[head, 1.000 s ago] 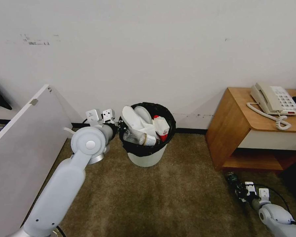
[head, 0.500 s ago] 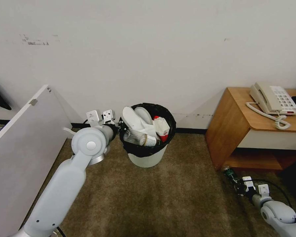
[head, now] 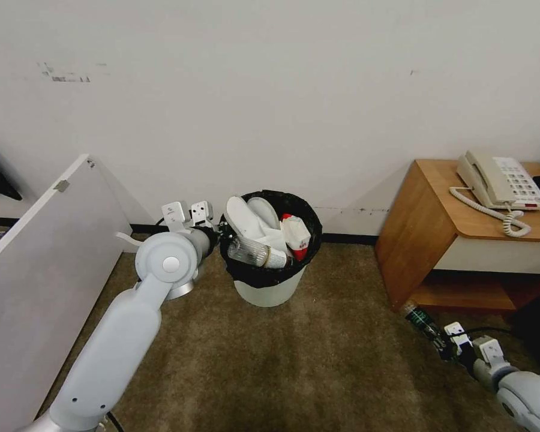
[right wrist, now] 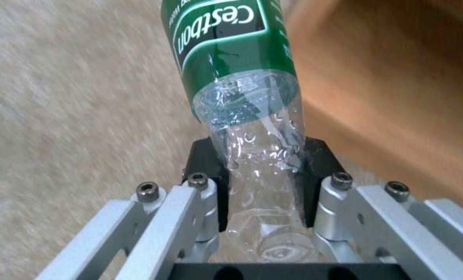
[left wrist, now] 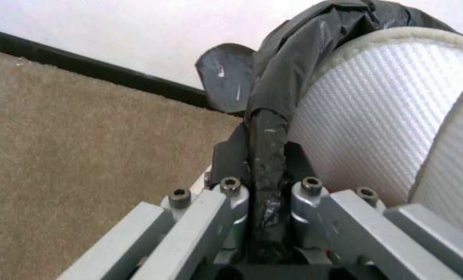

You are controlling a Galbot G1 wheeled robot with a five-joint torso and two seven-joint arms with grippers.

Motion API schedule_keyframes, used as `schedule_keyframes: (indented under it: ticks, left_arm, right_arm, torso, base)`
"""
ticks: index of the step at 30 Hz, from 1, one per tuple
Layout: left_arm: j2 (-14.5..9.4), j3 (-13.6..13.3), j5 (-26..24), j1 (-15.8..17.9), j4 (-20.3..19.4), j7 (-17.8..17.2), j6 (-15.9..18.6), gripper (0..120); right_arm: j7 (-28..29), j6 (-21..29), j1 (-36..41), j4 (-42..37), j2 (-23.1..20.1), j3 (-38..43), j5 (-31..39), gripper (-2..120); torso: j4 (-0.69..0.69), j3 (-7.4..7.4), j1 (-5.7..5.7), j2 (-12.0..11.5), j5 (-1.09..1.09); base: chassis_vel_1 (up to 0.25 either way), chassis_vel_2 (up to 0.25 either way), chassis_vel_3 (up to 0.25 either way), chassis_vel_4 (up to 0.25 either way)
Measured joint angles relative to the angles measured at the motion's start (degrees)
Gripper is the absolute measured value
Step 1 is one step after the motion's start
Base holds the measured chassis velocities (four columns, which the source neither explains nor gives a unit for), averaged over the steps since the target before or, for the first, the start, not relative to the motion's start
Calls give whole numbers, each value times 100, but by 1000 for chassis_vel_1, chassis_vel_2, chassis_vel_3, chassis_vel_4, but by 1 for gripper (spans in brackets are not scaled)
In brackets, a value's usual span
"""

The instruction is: Pick up the trash bin, then pick up the garbage from the floor and place it into the trash bin.

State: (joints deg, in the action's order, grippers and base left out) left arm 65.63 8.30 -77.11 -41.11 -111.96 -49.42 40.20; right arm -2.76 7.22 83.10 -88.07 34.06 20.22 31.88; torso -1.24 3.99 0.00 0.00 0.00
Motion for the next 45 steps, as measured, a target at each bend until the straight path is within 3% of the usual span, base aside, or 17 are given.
schedule_keyframes:
  ticks: [14,35,45]
  left_arm:
    - [-25,-278,70,-235,-51,-6,37,4]
    - [16,-477,165,-317,-16,96,40,4]
    - [211,-981,301,10,217,274,-16,4]
  right_arm:
    - [-28,-104,-269,-1712,-356,264,224,22]
    - [-341,-162,-306,-2615,-824,1062,683,22]
    - [-527,-234,-289,-2938,-1042,1113,731,22]
  torso:
    - [0,0,0,0,0]
    - [1,0,0,0,0]
    - [-2,1,0,0,0]
  base:
    - [0,0,0,0]
    - [0,0,0,0]
    - [0,0,0,0]
